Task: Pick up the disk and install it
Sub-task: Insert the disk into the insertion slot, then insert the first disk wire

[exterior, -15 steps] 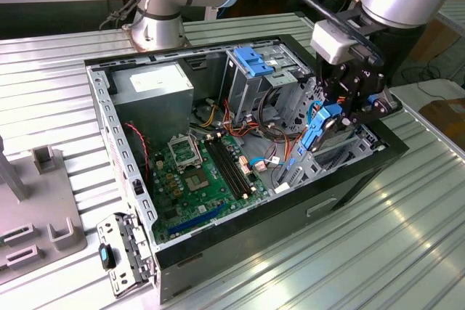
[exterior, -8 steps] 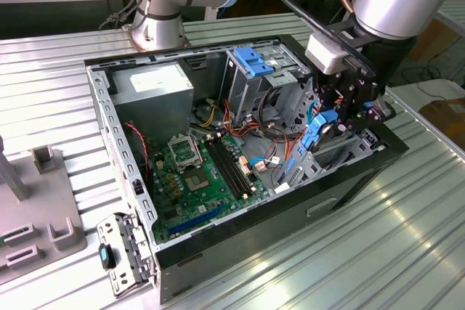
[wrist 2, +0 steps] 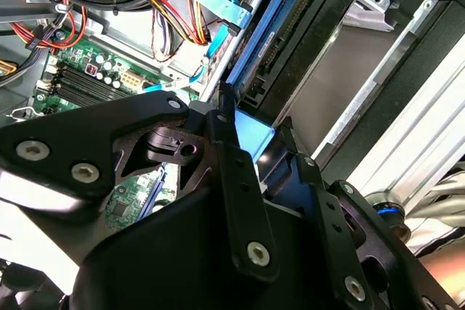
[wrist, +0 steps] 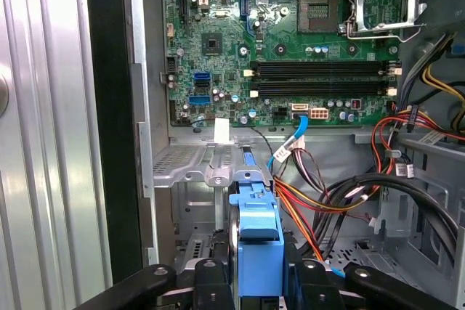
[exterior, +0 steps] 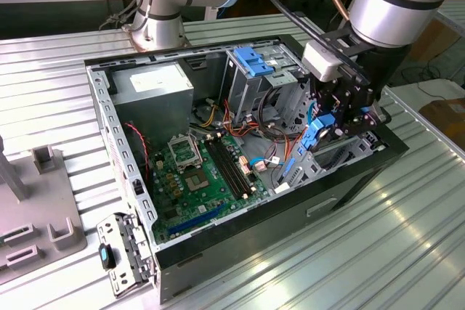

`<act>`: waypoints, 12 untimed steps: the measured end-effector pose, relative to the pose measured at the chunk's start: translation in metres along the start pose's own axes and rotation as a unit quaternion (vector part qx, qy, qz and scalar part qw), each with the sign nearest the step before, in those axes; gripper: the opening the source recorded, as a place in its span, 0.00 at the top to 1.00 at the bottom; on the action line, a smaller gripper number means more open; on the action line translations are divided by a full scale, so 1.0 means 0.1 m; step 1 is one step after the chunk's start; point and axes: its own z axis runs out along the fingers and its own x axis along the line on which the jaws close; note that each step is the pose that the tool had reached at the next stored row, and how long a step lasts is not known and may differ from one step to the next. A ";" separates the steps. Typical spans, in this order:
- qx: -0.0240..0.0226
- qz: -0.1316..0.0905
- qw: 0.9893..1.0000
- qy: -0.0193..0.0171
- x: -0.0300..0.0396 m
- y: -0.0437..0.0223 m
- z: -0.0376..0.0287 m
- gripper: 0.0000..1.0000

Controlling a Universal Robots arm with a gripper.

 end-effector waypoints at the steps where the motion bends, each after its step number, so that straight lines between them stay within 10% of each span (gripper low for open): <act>1: 0.000 0.000 1.000 0.000 0.000 0.000 0.001 0.64; 12: 0.000 0.000 1.000 0.000 0.000 0.001 0.007 0.64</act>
